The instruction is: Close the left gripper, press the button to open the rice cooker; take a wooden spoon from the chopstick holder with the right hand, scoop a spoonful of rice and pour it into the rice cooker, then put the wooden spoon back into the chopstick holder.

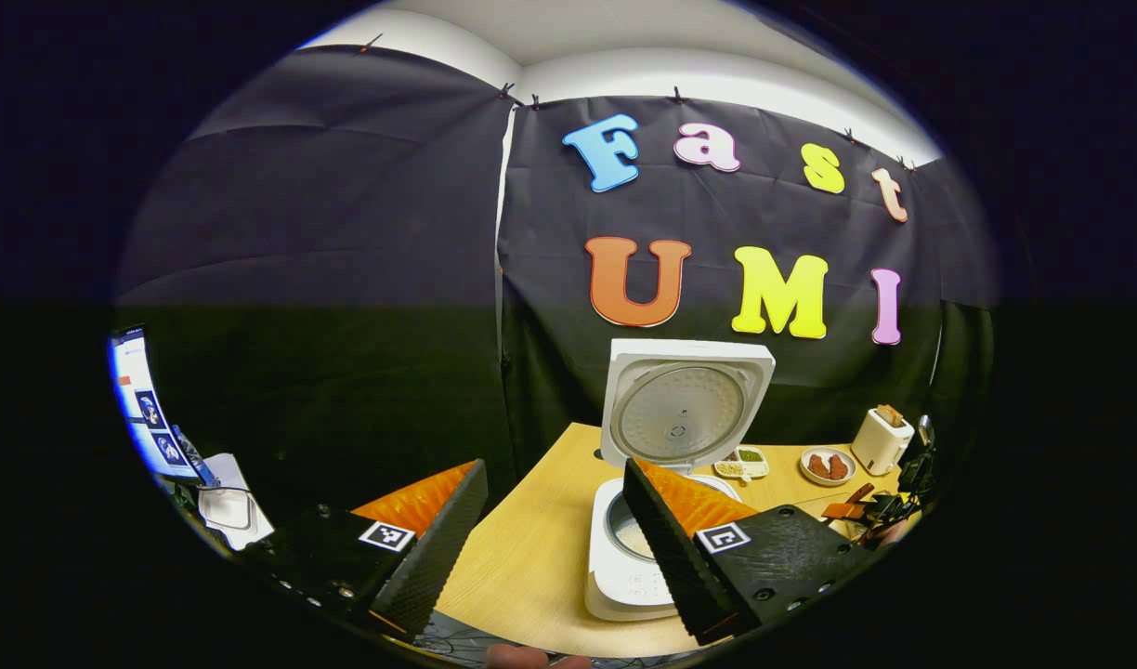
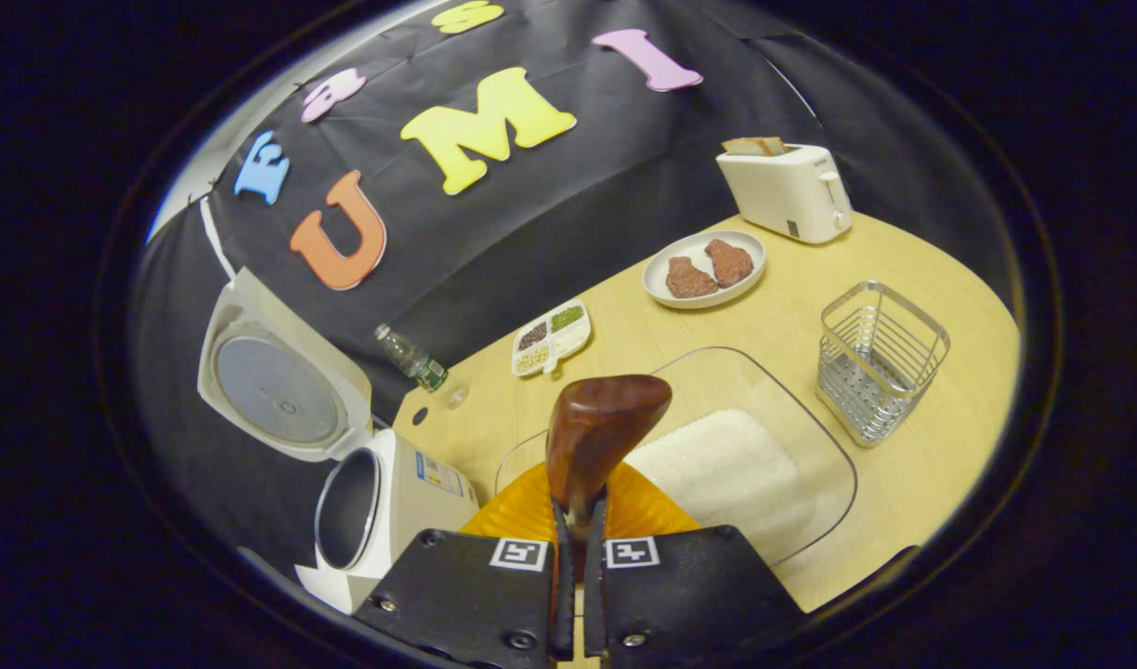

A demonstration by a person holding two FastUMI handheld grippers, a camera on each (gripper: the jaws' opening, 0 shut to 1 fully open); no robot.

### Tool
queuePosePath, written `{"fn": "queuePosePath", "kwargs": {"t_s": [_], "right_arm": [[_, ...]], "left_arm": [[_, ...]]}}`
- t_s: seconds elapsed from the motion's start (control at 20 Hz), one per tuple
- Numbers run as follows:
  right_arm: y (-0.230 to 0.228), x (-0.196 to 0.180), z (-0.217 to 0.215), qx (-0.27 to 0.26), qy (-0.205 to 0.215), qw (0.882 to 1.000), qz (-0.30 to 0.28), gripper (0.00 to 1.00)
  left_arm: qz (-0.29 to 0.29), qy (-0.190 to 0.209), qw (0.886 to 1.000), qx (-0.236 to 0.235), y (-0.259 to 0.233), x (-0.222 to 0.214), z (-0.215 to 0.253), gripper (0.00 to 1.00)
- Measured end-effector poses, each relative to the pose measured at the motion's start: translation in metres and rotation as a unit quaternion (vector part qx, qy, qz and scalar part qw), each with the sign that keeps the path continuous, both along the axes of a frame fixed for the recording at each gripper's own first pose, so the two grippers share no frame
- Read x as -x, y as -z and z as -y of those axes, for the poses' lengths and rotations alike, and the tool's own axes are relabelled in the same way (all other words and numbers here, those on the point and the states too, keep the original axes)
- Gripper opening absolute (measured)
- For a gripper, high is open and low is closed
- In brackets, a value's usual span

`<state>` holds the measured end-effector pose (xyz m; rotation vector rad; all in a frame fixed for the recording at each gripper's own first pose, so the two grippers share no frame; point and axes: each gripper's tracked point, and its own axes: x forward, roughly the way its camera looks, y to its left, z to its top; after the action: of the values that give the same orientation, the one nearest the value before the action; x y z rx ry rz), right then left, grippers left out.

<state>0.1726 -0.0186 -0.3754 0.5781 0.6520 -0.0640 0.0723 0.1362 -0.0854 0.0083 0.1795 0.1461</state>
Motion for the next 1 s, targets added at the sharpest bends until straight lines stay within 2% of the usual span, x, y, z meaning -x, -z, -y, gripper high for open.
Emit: {"fn": "queuePosePath", "kwargs": {"t_s": [0.25, 0.45, 0.7, 0.85, 1.0], "right_arm": [[-0.013, 0.000, 0.039, -0.064, 0.046, 0.997, 0.015, 0.10], [-0.042, 0.003, 0.072, -0.125, 0.081, 0.988, 0.037, 0.09], [-0.094, 0.000, 0.088, -0.143, 0.084, 0.984, 0.066, 0.10], [-0.137, -0.006, 0.071, -0.155, 0.065, 0.982, 0.088, 0.09], [-0.175, -0.020, 0.033, -0.166, 0.034, 0.980, 0.108, 0.09]], "left_arm": [[0.009, 0.009, 1.000, -0.008, -0.010, -0.001, 0.024, 0.95], [0.016, 0.016, 1.000, -0.004, -0.017, -0.001, 0.046, 0.95], [0.032, 0.022, 0.999, 0.003, -0.026, 0.002, 0.065, 0.95], [0.040, 0.020, 0.999, 0.007, -0.027, 0.005, 0.062, 0.95], [0.045, 0.020, 0.999, 0.007, -0.024, 0.009, 0.054, 0.95]]}}
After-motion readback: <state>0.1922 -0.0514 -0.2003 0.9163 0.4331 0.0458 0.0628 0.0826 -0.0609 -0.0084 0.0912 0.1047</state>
